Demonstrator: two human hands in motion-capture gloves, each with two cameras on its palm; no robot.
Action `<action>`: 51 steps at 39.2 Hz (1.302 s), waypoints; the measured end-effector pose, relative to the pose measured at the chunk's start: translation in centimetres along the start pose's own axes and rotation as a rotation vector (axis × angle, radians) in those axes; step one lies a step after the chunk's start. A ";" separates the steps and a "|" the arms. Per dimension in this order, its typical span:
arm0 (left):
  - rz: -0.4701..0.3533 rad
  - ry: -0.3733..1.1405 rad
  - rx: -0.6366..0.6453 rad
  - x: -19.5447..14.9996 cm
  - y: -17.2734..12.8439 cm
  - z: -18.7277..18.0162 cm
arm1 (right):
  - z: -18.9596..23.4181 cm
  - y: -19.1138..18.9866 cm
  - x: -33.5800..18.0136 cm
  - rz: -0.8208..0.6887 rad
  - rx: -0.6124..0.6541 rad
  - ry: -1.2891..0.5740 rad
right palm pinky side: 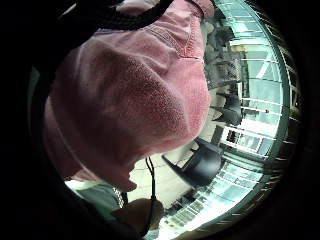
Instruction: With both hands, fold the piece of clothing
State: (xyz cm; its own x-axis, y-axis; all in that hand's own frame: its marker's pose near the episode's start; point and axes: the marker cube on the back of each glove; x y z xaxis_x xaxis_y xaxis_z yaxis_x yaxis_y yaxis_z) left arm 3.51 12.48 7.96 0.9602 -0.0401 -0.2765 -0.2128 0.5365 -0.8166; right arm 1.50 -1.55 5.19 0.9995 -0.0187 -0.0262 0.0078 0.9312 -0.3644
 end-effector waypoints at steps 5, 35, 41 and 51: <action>-0.003 -0.040 0.079 -0.3 -1.8 1.0 | 0.0 0.1 0.3 -0.009 0.039 -0.079; 0.098 -0.013 0.153 -0.2 1.8 -18.1 | -14.0 -6.8 2.9 -0.194 0.010 0.066; -0.134 -0.223 0.390 -1.2 -7.3 -19.9 | -16.1 -13.9 1.7 0.026 0.205 0.261; -0.122 -0.142 0.186 -2.2 -11.9 -14.3 | -10.9 -18.8 0.1 0.045 0.234 0.412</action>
State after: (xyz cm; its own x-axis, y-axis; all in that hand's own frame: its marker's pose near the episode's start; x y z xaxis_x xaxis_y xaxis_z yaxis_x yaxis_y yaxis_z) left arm 1.30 -5.82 11.06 0.9953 -0.0023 -0.0973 -0.0697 0.6809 -0.7291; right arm 1.12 -23.00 1.90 0.9039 -0.0754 -0.4210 0.0193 0.9905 -0.1359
